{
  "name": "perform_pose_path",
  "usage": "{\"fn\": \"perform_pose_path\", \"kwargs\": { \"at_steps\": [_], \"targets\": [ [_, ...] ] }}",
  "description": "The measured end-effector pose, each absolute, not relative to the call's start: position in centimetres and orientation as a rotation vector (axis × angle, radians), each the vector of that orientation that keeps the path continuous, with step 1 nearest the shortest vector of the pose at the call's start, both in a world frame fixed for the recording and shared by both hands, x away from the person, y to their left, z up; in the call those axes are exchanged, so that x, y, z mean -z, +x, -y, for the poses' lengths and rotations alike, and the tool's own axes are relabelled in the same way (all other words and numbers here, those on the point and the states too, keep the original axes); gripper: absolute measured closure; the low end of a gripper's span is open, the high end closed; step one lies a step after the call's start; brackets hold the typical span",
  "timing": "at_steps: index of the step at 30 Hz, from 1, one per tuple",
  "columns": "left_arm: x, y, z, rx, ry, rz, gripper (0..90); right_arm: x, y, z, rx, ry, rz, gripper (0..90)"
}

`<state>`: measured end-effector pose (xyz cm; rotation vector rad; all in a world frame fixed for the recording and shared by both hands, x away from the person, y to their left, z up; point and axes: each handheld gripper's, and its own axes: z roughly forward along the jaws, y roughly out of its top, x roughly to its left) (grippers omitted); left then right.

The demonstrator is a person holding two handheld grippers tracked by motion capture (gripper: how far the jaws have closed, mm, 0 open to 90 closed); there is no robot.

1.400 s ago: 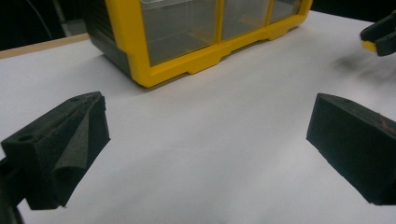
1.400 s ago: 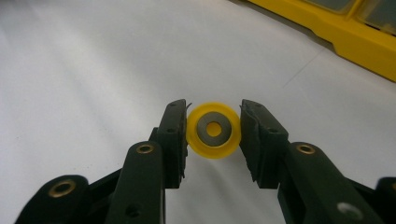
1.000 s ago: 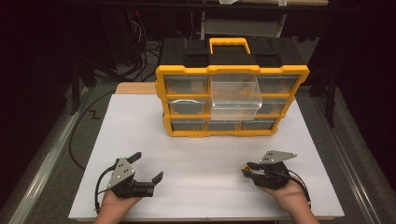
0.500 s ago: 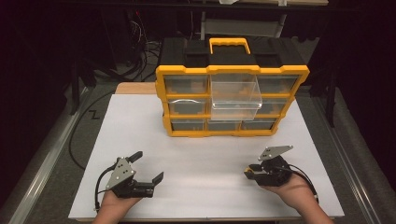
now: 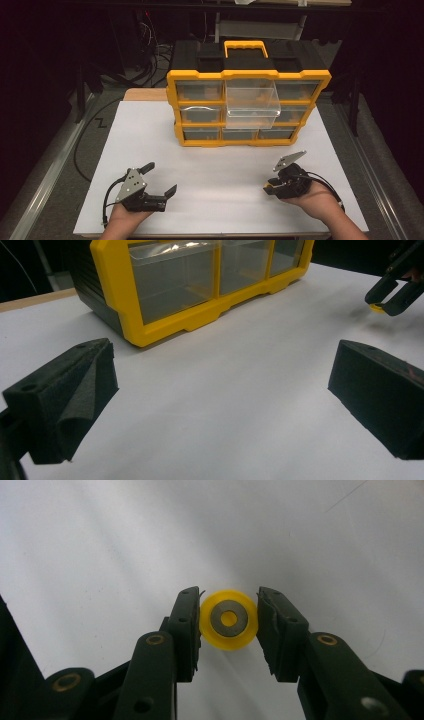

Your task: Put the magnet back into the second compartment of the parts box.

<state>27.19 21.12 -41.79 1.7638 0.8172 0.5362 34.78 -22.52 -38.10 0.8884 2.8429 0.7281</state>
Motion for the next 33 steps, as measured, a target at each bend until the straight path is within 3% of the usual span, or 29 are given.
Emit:
{"fn": "perform_pose_path", "kwargs": {
  "at_steps": [33],
  "targets": [
    [41.8,26.8,-20.8,-0.520,1.785,-0.785,0.6,31.7,34.9,21.7,-0.606,0.665,-3.023,64.1]
  ]
}}
